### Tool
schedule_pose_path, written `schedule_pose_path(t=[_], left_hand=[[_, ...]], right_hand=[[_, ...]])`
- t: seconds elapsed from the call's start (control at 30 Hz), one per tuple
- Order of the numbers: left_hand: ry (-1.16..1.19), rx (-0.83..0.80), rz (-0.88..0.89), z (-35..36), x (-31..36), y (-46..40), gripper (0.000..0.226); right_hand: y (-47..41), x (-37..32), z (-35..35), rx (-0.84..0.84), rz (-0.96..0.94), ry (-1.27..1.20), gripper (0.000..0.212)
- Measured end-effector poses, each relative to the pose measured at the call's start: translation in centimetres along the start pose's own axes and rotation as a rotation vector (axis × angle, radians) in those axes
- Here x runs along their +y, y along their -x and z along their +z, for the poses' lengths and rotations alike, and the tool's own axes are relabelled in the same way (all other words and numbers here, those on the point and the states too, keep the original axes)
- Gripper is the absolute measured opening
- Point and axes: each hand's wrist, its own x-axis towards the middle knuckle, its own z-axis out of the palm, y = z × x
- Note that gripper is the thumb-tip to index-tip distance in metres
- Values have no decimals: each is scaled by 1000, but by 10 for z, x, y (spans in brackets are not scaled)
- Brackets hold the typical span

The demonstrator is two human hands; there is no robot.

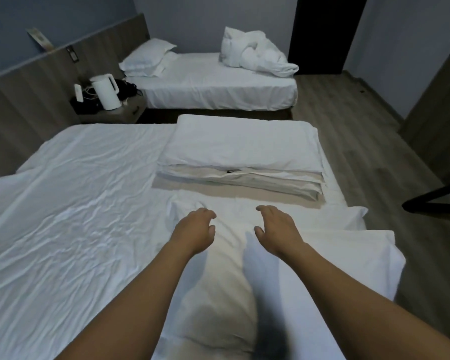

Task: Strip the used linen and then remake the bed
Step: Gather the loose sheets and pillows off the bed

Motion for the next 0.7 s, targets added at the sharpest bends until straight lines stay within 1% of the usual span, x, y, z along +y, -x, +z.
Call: schedule_pose_path(t=[0.13,0.23,0.3,0.43,0.5,0.6,0.67,0.7], left_hand=[[-33,62,65,-23,-31,-43,48],[-152,137,122,-41,-41,-93,55],[-241,161,140,-48,-43,-133,63],[-415,142,98,-43,-56,-235,84],[-497,143,75,-21,-72,-300,93],[-650,87,71,38,-105,-396,115],[-731,52,79,81,-132,-457,127],[-744,43,77,101,-144,-487,131]], right_hand=[[-41,-18,2,105,52,5,57],[-83,-23,-4,201,57,58,59],[-117,-14,-6,253,52,99,63],[-213,23,10,223,80,237,82],[-280,52,38,216,85,304,91],[-372,101,106,179,56,448,105],[-427,135,160,156,21,547,108],[-451,151,185,179,3,557,107]])
